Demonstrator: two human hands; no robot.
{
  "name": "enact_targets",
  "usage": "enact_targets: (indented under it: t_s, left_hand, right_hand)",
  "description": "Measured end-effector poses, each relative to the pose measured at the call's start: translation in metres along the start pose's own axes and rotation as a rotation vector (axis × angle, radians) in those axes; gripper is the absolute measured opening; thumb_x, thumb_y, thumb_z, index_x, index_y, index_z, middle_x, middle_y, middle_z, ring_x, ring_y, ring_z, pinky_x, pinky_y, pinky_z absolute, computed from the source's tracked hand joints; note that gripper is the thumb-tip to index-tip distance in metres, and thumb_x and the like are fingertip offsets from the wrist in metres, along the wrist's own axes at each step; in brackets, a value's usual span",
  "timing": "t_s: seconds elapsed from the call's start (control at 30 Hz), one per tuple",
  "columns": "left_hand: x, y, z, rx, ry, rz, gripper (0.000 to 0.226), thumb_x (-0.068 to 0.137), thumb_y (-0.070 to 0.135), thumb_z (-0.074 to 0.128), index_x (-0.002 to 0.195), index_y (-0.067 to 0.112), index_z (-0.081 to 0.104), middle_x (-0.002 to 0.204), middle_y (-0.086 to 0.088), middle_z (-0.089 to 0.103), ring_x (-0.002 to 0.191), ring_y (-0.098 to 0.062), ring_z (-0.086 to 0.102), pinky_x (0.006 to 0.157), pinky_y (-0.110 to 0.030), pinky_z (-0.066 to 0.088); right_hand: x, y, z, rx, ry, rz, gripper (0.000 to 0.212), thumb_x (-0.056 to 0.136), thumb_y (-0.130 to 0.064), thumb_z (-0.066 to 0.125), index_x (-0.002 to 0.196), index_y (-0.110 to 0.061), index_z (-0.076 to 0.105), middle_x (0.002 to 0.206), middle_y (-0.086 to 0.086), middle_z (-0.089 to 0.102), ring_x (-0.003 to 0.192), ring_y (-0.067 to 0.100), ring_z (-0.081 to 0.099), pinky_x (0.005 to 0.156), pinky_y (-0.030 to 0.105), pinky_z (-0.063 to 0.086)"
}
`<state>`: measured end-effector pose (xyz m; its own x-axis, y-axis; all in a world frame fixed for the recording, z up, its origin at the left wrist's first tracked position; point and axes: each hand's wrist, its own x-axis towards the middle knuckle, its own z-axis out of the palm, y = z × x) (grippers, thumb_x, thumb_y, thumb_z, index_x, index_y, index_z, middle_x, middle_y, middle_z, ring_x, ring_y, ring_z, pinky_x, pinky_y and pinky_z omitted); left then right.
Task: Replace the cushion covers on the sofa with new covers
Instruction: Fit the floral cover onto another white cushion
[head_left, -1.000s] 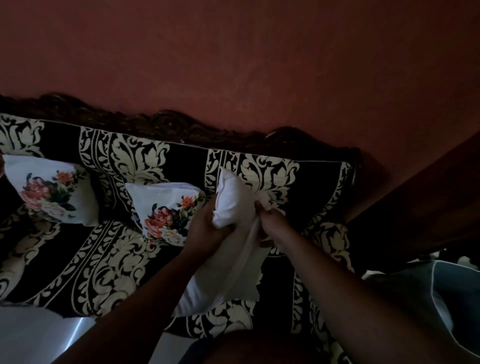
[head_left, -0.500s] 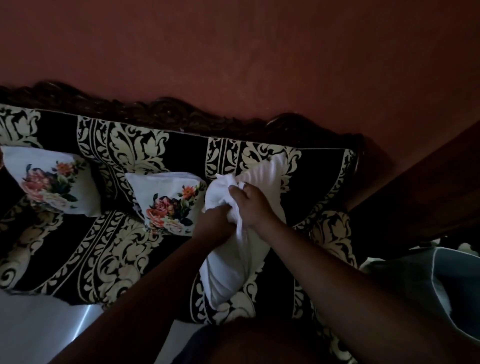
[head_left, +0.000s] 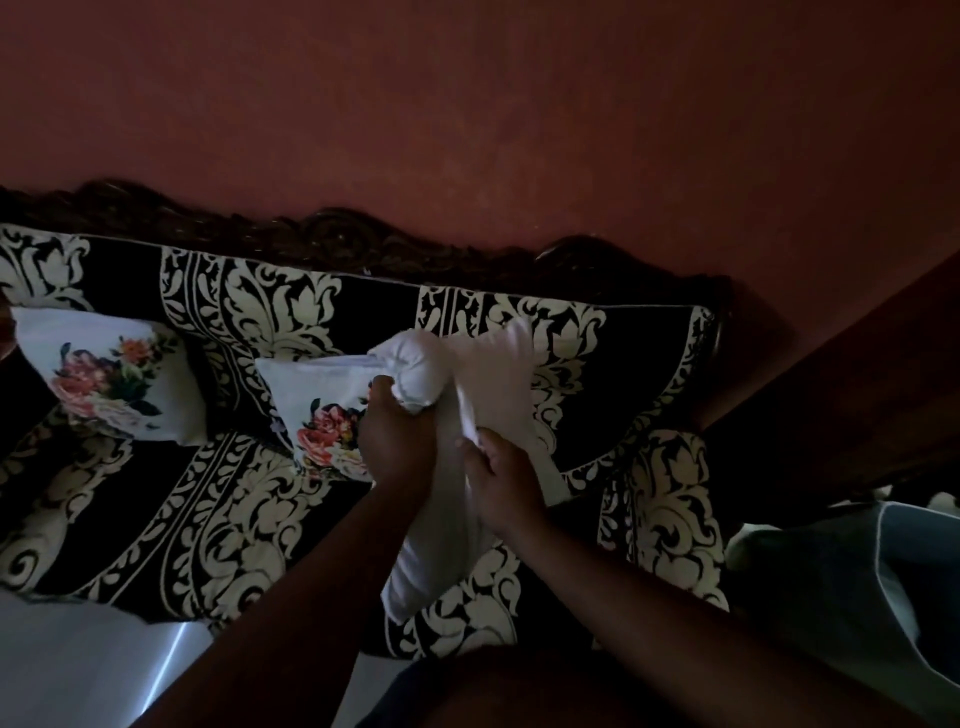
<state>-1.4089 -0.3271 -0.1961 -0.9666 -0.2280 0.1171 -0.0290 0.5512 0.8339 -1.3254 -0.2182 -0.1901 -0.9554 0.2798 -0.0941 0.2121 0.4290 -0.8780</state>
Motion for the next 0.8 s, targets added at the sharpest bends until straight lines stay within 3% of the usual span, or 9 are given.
enact_targets:
  t_s: [0.1,0.17,0.3,0.33,0.4,0.43,0.53,0.63,0.8]
  left_hand:
    - [0.003,0.006,0.001,0.054,0.047,-0.105,0.039,0.083,0.044,0.076,0.091,0.015,0.051,0.080,-0.007,0.066,0.078,-0.033,0.067,0.065,-0.034,0.044]
    - [0.005,0.006,0.003,-0.111,-0.013,-0.131,0.047,0.079,0.041,0.080,0.103,0.015,0.048,0.092,-0.004,0.064,0.090,-0.032,0.067,0.070,-0.030,0.044]
    - [0.006,-0.011,-0.002,-0.397,-0.357,-0.378,0.121,0.065,0.061,0.089,0.155,0.028,0.014,0.152,-0.009,0.043,0.135,-0.023,0.049,0.108,-0.038,0.046]
    - [-0.001,-0.011,-0.009,-0.430,-0.469,-0.437,0.116,0.068,0.060,0.088,0.155,0.026,0.019,0.150,-0.006,0.046,0.132,-0.022,0.053,0.108,-0.039,0.046]
    - [-0.019,-0.004,-0.018,-0.537,-0.733,-0.520,0.074,0.077,0.046,0.087,0.137,0.020,0.054,0.130,-0.007,0.067,0.110,-0.024,0.070,0.096,-0.041,0.055]
    - [-0.025,0.001,-0.019,-0.575,-0.741,-0.545,0.060,0.077,0.040,0.089,0.127,0.018,0.065,0.119,-0.009,0.074,0.101,-0.026,0.074,0.089,-0.042,0.059]
    - [-0.023,0.015,-0.007,-0.627,-0.463,-0.603,0.038,0.076,0.022,0.087,0.110,0.011,0.074,0.096,-0.011,0.078,0.087,-0.030,0.076,0.070,-0.038,0.063]
    - [-0.018,0.024,0.007,-0.697,-0.329,-0.647,0.026,0.076,0.008,0.081,0.101,0.005,0.075,0.092,-0.015,0.077,0.089,-0.036,0.074,0.075,-0.046,0.064]
    - [-0.007,0.000,0.000,-0.409,0.056,-0.381,0.006,0.077,0.011,0.067,0.071,0.010,0.064,0.068,-0.005,0.067,0.066,-0.024,0.062,0.065,-0.039,0.053]
  right_hand:
    - [0.003,-0.020,-0.001,0.054,-0.104,-0.042,0.041,0.098,-0.039,0.053,0.066,-0.019,0.039,0.054,-0.004,0.043,0.055,0.010,0.044,0.060,0.041,0.040]
    - [0.012,-0.019,-0.010,0.134,-0.119,-0.002,0.033,0.096,-0.041,0.055,0.071,-0.020,0.052,0.058,-0.007,0.052,0.058,0.009,0.050,0.062,0.038,0.043]
    - [0.032,-0.010,-0.043,0.416,0.003,0.148,0.010,0.101,-0.024,0.061,0.095,-0.018,0.067,0.088,-0.008,0.069,0.083,0.003,0.063,0.077,0.015,0.048]
    - [0.034,-0.009,-0.048,0.452,0.027,0.171,0.009,0.101,-0.024,0.061,0.100,-0.016,0.067,0.095,-0.009,0.070,0.087,-0.003,0.063,0.081,0.011,0.048]
    - [0.037,-0.007,-0.050,0.479,0.045,0.207,0.007,0.101,-0.026,0.061,0.099,-0.021,0.066,0.095,-0.012,0.070,0.088,-0.008,0.064,0.083,0.011,0.050]
    - [0.038,-0.004,-0.049,0.434,0.058,0.200,0.009,0.100,-0.029,0.062,0.095,-0.022,0.066,0.092,-0.010,0.071,0.088,-0.002,0.066,0.083,0.018,0.053]
    - [0.038,0.011,-0.044,0.112,0.094,0.160,0.027,0.091,-0.042,0.067,0.098,-0.017,0.062,0.091,-0.001,0.069,0.089,0.020,0.066,0.081,0.036,0.054]
    - [0.028,0.030,-0.036,-0.125,-0.046,0.294,0.061,0.082,-0.069,0.052,0.107,-0.015,0.068,0.101,0.006,0.072,0.097,0.026,0.067,0.086,0.040,0.054]
    - [0.001,0.030,-0.012,0.006,-0.176,0.340,0.045,0.099,-0.053,0.047,0.104,-0.014,0.068,0.098,0.011,0.071,0.090,0.030,0.068,0.075,0.035,0.053]
